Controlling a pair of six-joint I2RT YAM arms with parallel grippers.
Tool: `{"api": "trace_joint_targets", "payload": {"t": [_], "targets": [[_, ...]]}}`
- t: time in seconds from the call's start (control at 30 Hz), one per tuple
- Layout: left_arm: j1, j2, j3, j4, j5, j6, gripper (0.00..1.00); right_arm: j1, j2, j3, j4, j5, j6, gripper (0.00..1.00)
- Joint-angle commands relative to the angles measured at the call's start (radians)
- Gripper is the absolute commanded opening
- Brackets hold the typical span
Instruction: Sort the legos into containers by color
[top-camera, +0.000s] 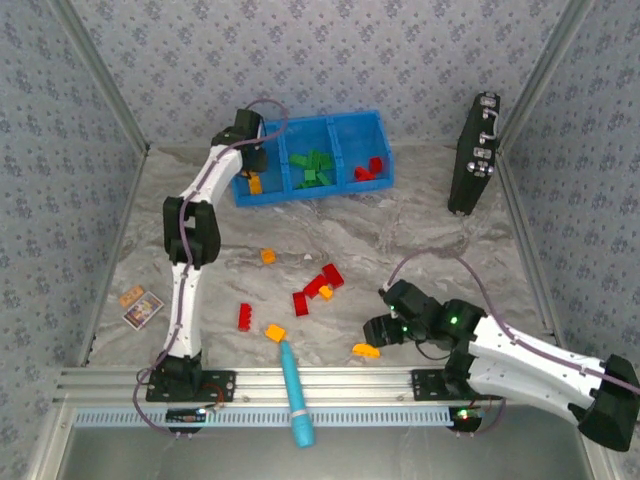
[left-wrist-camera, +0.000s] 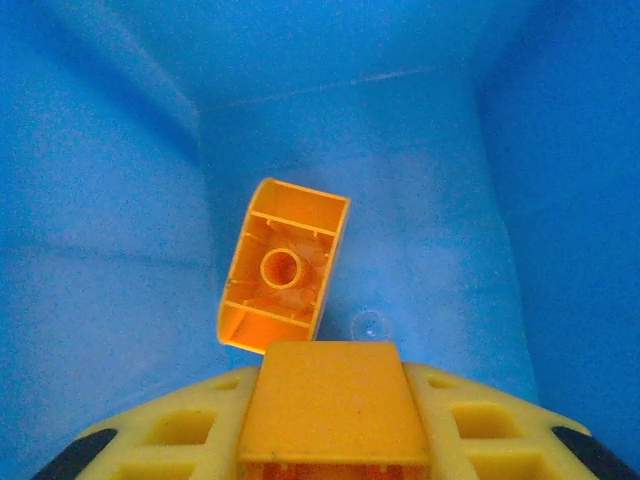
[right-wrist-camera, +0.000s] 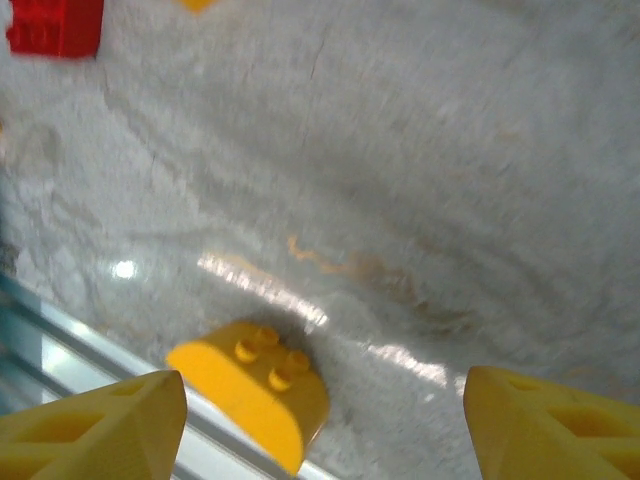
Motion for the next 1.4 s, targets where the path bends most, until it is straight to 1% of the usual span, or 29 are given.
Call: {"api": "trace_joint_targets", "payload": {"t": [0.0, 0.1, 0.17, 0.27, 0.37, 0.53, 0.77, 1.0, 1.3, 1.37], "targets": [[0.01, 0.016, 0.075, -0.062, 0.029, 0.01, 0.35, 0.078, 0.01, -0.014, -0.01, -0.014, 0.1, 0.76], [0.012, 0.013, 0.08, -0.064, 0.03, 0.016, 0.44, 0.153, 0.024, -0.01, -0.034, 0.016, 0.126, 0.76], [0.012, 0.007, 0.079, -0.063, 0.029, 0.022, 0.47, 0.184, 0.039, -0.008, -0.041, 0.034, 0.138, 0.77], [0.012, -0.007, 0.076, -0.064, 0.032, 0.026, 0.51, 0.214, 0.08, 0.0, -0.049, 0.072, 0.138, 0.77], [0.012, -0.029, 0.068, -0.064, 0.042, 0.03, 0.53, 0.222, 0.141, 0.035, -0.105, 0.154, 0.141, 0.77], [0.012, -0.097, 0.008, -0.037, 0.055, 0.044, 0.56, 0.252, 0.23, 0.085, -0.119, 0.243, 0.118, 0.77], [0.012, -0.178, -0.049, -0.032, 0.064, 0.071, 0.58, 0.263, 0.281, 0.096, -0.073, 0.239, 0.044, 0.77], [0.013, -0.284, -0.159, 0.002, 0.065, 0.088, 0.59, 0.274, 0.318, 0.103, -0.052, 0.195, 0.003, 0.77], [0.015, -0.364, -0.226, 0.001, 0.053, 0.109, 0.61, 0.273, 0.456, 0.166, -0.076, 0.19, -0.018, 0.77], [0.015, -0.373, -0.233, 0.0, 0.055, 0.111, 0.62, 0.272, 0.477, 0.176, -0.074, 0.189, -0.057, 0.76]]}}
